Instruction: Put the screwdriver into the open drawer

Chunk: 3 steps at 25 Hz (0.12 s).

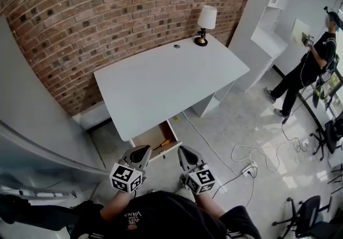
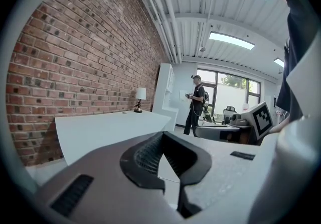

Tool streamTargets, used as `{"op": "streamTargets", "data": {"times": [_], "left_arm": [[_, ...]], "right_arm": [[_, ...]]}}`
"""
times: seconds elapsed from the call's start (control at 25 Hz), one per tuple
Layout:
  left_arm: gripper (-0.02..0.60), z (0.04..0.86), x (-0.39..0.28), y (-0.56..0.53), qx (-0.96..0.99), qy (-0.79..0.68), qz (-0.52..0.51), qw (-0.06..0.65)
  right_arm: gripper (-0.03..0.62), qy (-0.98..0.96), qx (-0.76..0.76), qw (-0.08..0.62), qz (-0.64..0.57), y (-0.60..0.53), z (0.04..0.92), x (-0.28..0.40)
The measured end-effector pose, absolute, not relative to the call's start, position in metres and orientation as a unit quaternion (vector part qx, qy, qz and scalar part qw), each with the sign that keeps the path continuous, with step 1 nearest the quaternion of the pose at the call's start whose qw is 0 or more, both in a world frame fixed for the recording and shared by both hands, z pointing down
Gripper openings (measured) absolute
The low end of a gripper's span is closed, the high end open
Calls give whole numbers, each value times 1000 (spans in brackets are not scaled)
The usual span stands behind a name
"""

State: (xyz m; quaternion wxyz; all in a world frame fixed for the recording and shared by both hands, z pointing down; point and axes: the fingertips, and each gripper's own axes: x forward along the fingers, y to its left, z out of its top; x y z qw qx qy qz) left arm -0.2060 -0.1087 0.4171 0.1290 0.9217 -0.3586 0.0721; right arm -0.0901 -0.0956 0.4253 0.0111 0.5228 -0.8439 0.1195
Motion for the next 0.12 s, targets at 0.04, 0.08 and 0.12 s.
{"op": "streamTargets", "data": {"times": [0.04, 0.08, 0.12], "left_arm": [[8, 417, -206, -108, 922, -358, 70, 131], [8, 416, -206, -108, 922, -358, 67, 133], [8, 416, -206, -107, 922, -358, 64, 135]], "right_arm": [[-6, -843, 524, 11, 119, -95, 425, -89], [-6, -843, 525, 10, 118, -94, 425, -89], [-5, -843, 526, 10, 117, -94, 425, -88]]}}
